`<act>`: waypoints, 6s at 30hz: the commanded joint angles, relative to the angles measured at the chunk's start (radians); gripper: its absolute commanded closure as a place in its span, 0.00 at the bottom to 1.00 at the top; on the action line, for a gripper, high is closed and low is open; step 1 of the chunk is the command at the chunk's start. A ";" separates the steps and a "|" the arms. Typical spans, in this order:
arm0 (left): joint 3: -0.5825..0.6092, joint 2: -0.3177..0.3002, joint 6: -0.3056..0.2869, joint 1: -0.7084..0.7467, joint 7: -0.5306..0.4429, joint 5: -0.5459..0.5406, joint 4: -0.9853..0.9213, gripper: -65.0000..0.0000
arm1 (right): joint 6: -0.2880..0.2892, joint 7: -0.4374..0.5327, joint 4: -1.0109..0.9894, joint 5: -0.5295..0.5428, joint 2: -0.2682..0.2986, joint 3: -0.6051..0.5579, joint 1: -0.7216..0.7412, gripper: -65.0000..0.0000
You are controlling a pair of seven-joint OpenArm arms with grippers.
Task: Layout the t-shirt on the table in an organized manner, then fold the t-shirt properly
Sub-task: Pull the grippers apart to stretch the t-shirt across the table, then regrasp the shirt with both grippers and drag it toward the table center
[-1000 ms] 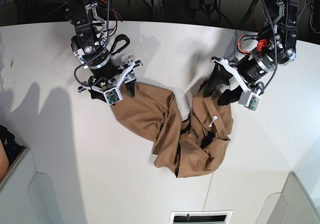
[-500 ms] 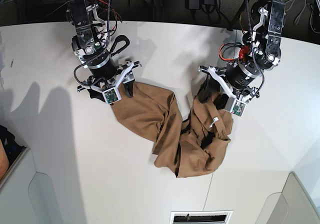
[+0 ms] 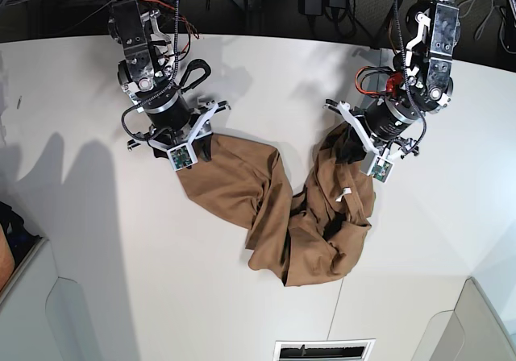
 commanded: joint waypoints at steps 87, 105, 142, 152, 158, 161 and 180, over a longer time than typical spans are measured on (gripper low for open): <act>-0.640 -0.308 0.023 -0.019 0.222 -0.545 0.019 0.28 | 0.003 -0.073 -0.004 0.143 0.086 0.295 -0.001 0.72; -0.640 -0.175 -0.001 -0.007 0.243 -0.472 0.016 0.28 | 0.003 -0.074 -0.003 0.172 0.086 0.295 -0.001 0.80; -0.557 -0.227 -0.127 0.065 0.107 -0.360 0.011 0.54 | -0.025 -0.196 0.271 0.288 0.011 0.300 0.050 0.49; -0.557 -0.228 -0.063 0.061 0.077 -0.313 -0.068 0.54 | -0.002 -0.146 -0.060 0.269 -0.047 0.223 0.250 0.49; -0.557 -0.228 -0.063 -0.002 0.069 -0.314 -0.168 0.54 | 0.015 -0.142 -0.231 0.266 -0.048 0.119 0.315 0.49; -0.557 -0.229 -0.063 -0.039 0.069 -0.314 -0.198 0.54 | 0.015 -0.140 -0.253 0.266 -0.048 0.074 0.315 0.50; -0.232 -0.247 -0.048 -0.351 -0.039 -0.131 -0.554 0.45 | 0.016 -0.129 -0.253 0.220 -0.053 0.058 0.303 1.00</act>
